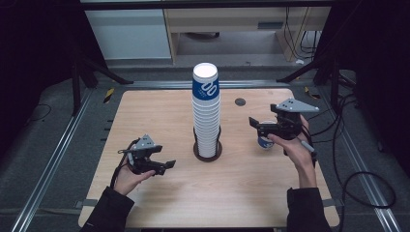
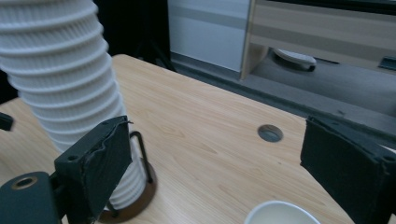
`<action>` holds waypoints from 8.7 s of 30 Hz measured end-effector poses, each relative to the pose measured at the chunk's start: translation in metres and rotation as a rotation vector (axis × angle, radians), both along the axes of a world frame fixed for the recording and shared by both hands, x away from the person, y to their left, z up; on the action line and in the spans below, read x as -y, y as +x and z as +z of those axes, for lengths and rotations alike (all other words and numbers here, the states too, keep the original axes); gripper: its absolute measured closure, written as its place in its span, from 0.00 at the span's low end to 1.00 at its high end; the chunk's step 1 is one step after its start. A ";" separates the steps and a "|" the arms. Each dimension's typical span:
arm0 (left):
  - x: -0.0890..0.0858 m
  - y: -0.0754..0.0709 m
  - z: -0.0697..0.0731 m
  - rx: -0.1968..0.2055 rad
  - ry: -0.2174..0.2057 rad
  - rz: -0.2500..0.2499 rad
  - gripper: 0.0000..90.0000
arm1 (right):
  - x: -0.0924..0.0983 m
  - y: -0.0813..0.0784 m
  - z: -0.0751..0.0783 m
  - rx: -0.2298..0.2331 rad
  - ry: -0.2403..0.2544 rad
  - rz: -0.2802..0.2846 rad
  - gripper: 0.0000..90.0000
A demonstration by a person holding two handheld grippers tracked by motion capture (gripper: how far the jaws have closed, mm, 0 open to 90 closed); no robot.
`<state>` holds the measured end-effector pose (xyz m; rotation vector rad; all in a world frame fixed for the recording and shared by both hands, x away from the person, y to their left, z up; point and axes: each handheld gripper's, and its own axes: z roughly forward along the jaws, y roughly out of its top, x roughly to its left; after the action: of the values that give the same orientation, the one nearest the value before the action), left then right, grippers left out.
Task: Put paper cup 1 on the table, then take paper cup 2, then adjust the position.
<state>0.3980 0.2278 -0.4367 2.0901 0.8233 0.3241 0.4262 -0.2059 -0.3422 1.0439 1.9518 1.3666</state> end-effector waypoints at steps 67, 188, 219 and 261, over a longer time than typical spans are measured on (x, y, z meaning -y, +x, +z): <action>0.000 0.001 -0.001 0.000 -0.003 0.008 0.19 | -0.139 0.032 0.063 0.119 0.122 0.233 0.15; 0.001 -0.003 0.007 0.011 -0.011 -0.008 0.20 | -0.021 -0.033 0.019 0.105 0.018 0.228 0.23; 0.010 -0.009 0.007 0.002 0.006 -0.061 0.20 | -0.034 -0.045 -0.033 0.003 -0.084 0.422 0.23; 0.034 -0.028 0.017 -0.020 0.049 -0.273 0.19 | -0.098 -0.049 -0.076 -0.116 -0.351 0.740 0.23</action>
<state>0.3696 0.1942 -0.4201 2.2215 0.5359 0.1774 0.3772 -0.1077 -0.4185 0.2296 2.6880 1.2339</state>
